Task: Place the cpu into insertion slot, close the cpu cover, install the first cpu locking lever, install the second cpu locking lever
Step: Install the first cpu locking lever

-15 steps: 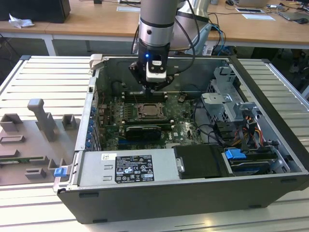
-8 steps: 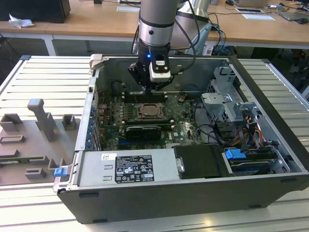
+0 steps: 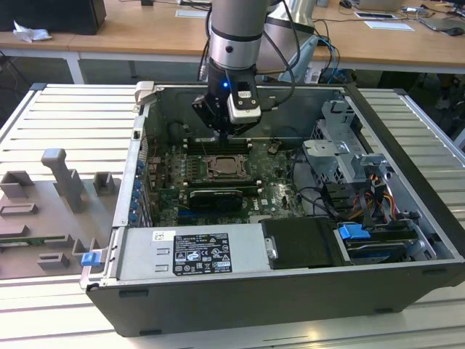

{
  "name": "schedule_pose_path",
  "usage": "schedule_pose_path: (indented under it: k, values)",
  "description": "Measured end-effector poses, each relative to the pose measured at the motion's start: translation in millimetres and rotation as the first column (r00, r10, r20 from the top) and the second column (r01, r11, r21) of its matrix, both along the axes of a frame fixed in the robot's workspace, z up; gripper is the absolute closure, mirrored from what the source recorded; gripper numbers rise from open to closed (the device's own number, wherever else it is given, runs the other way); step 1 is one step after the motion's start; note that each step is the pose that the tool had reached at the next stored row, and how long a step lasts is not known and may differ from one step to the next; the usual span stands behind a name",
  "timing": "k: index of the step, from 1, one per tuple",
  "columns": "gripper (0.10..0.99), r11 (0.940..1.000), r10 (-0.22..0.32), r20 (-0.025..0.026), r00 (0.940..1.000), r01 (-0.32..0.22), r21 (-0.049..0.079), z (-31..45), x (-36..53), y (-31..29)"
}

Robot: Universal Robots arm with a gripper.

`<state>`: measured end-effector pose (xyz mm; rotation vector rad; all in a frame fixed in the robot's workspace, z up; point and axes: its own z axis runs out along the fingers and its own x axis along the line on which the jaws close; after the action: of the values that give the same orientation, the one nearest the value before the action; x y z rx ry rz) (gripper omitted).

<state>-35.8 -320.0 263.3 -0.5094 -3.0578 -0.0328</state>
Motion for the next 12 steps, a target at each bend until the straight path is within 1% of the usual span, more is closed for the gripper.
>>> schedule_pose_path:
  k: [3,7,10,12]
  values:
    - [0.980,0.9993,0.038,0.0006,0.9993,-0.038,0.000,0.0,-0.1,0.0]
    - [0.980,0.9983,0.058,0.0013,0.9983,-0.058,0.000,0.0,-0.1,0.0]
    - [0.980,0.9979,0.064,0.0045,0.9979,-0.064,-0.001,0.6,-0.1,0.0]
    - [0.980,0.9977,0.068,0.0081,0.9977,-0.068,0.000,1.4,-0.1,0.0]
